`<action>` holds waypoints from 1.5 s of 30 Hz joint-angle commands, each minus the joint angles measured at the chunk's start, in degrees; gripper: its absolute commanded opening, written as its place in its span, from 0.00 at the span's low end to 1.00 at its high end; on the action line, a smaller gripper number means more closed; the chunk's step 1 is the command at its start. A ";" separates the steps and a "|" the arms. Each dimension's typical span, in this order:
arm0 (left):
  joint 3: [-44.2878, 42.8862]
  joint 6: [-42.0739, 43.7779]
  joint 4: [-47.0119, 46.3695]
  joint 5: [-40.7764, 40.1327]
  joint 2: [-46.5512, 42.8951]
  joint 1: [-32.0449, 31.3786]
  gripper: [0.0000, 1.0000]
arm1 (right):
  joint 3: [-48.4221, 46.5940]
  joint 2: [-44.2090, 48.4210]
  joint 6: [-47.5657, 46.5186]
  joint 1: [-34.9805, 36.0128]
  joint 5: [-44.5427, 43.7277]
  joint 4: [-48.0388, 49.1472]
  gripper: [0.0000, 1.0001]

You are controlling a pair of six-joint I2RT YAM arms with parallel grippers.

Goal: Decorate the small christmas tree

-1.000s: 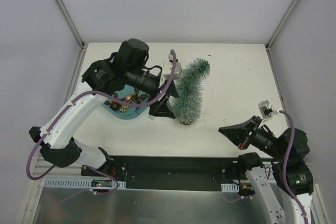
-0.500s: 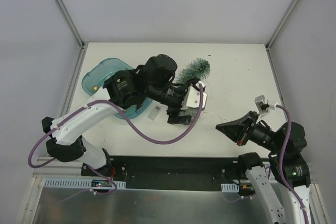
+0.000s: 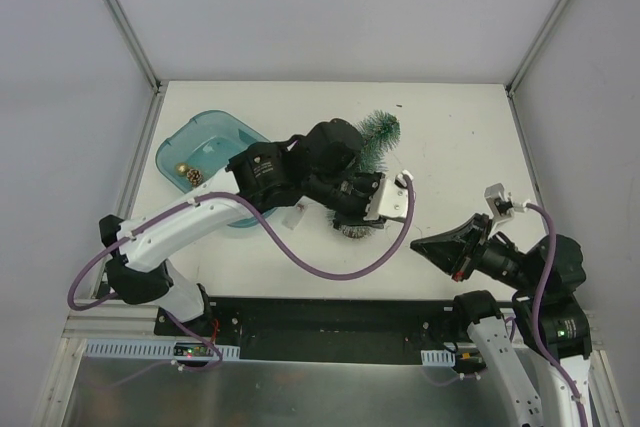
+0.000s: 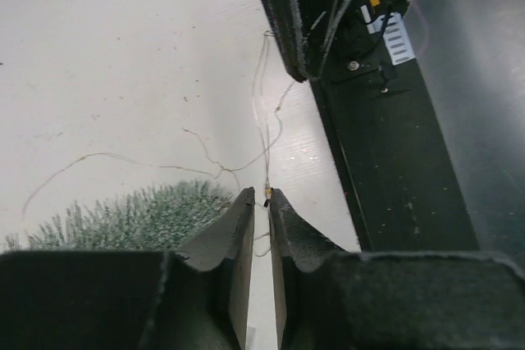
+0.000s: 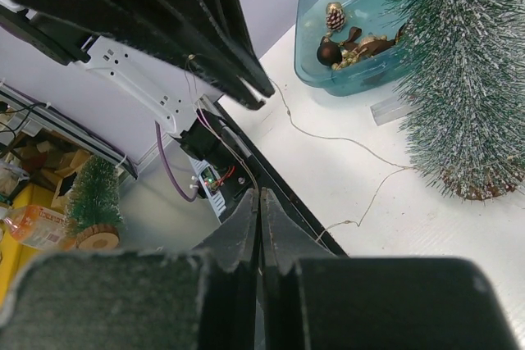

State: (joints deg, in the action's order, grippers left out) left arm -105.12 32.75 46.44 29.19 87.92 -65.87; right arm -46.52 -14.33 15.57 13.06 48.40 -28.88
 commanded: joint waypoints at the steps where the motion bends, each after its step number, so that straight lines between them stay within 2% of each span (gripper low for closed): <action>1: -4.21 -0.68 0.93 -4.92 0.59 -0.84 0.08 | -0.85 0.97 -2.12 0.12 0.38 1.20 0.01; 12: -7.47 14.08 0.94 -23.99 -5.21 -8.75 0.04 | -0.59 0.26 -5.29 0.12 -2.78 -3.19 0.01; 22: -0.97 25.34 0.94 -38.93 -10.49 -18.41 0.04 | -1.20 -0.70 -7.92 0.21 -5.95 -7.41 0.01; 28: 1.85 28.33 1.11 -48.69 -12.94 -19.91 0.00 | -0.85 -1.23 -8.63 0.21 -6.48 -7.85 0.01; 34: 8.08 24.56 3.40 -46.77 -18.83 -20.00 0.00 | -0.32 -2.11 -8.45 0.21 -4.82 -6.19 0.01; 37: 10.54 18.07 3.57 -45.11 -19.89 -19.92 0.00 | 0.03 -1.76 -7.84 0.12 -2.70 -5.92 0.01; 42: 13.45 8.13 3.49 -38.70 -20.51 -17.90 0.00 | 0.99 1.05 -7.75 0.21 -4.90 -12.50 0.01; 45: 14.59 7.15 3.49 -34.39 -20.68 -17.72 0.00 | 4.15 3.42 -5.56 0.12 -3.58 -13.92 0.01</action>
State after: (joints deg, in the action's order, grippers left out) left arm -91.96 46.37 49.93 -11.29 67.48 -84.40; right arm -45.21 -13.61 8.29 13.06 43.35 -39.53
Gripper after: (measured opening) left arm 0.002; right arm 0.012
